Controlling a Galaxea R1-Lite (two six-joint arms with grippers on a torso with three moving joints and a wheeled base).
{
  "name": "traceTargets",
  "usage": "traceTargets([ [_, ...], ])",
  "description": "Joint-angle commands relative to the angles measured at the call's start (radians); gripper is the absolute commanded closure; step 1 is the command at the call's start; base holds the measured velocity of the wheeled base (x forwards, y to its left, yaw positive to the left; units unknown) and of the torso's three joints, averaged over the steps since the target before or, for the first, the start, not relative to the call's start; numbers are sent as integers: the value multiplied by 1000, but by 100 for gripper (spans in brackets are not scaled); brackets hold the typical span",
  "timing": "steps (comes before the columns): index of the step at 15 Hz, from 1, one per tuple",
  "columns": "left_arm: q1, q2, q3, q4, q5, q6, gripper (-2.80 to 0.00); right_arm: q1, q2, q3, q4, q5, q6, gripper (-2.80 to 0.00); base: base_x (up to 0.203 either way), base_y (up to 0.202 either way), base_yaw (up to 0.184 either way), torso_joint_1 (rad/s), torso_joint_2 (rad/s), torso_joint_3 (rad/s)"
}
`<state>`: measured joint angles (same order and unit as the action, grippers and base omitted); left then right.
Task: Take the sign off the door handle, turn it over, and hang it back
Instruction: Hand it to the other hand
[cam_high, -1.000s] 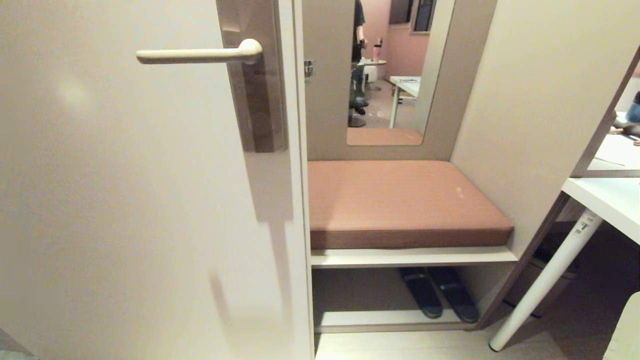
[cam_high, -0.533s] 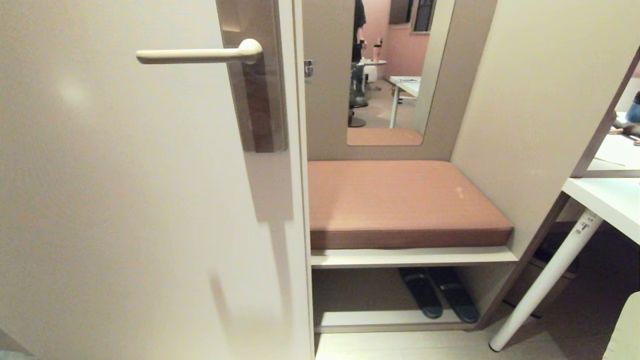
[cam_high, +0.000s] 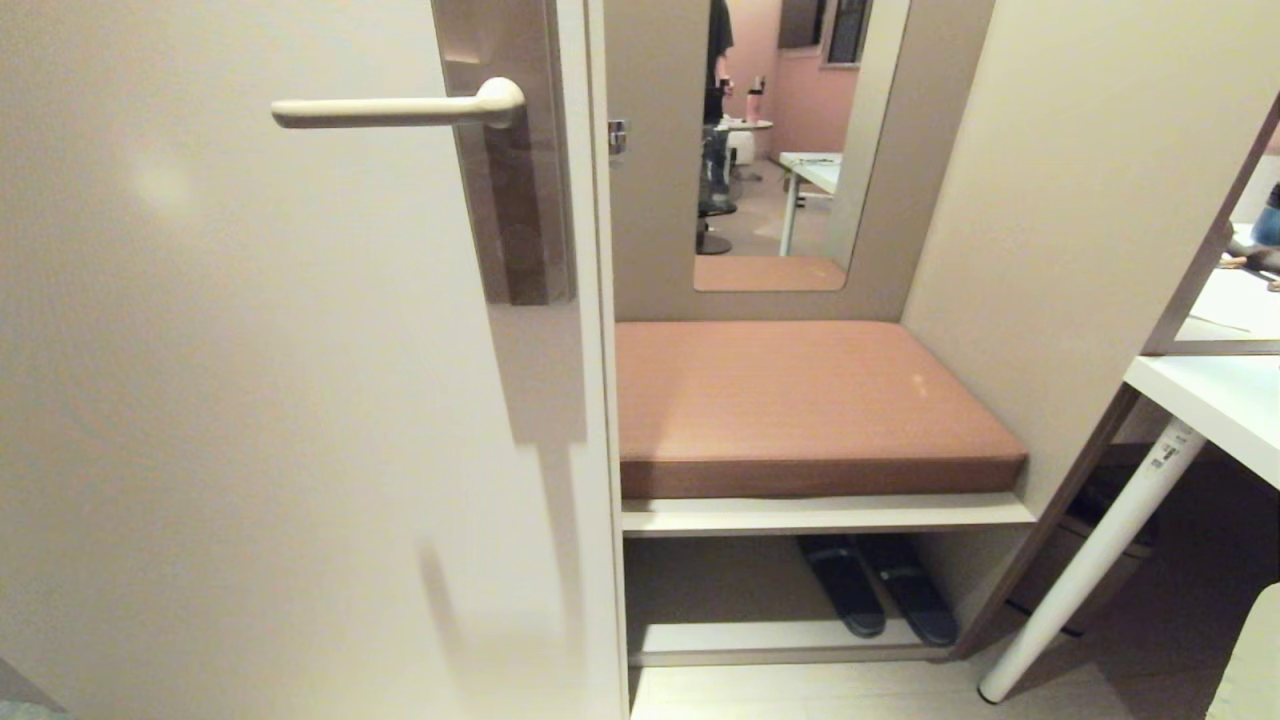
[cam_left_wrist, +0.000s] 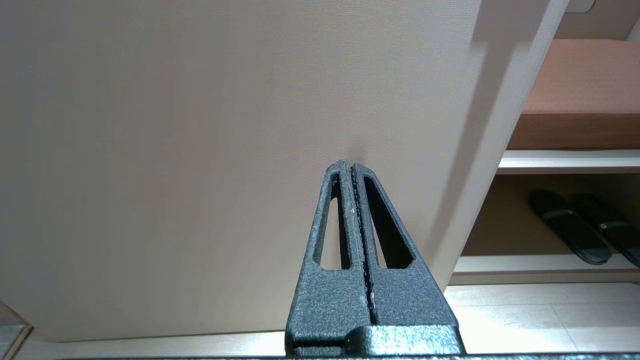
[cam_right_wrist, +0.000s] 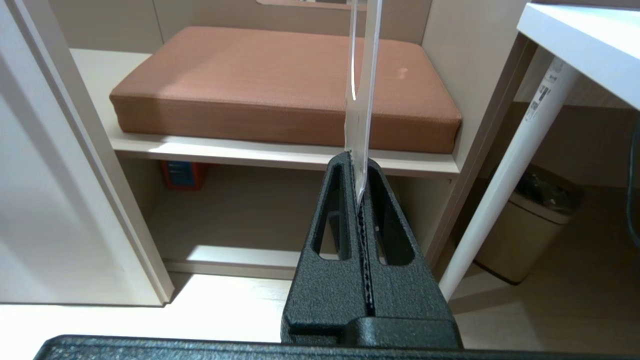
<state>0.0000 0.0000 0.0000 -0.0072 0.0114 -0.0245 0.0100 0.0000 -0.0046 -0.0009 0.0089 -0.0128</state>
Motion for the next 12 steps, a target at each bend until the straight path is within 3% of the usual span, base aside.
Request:
traceTargets([
  [1, 0, 2, 0, 3, 1, 1, 0, 1, 2, -9, 2, 2, -1, 0, 0, 0, 0, 0, 0, 0],
  [8, 0, 1, 0, 1, 1, 8, 0, 1, 11, -219, 191, 19, -2, 0, 0, 0, 0, 0, 0, 0],
  [12, 0, 2, 0, 3, -5, 31, 0, 3, 139, -304, 207, 29, -3, 0, 0, 0, 0, 0, 0, 0],
])
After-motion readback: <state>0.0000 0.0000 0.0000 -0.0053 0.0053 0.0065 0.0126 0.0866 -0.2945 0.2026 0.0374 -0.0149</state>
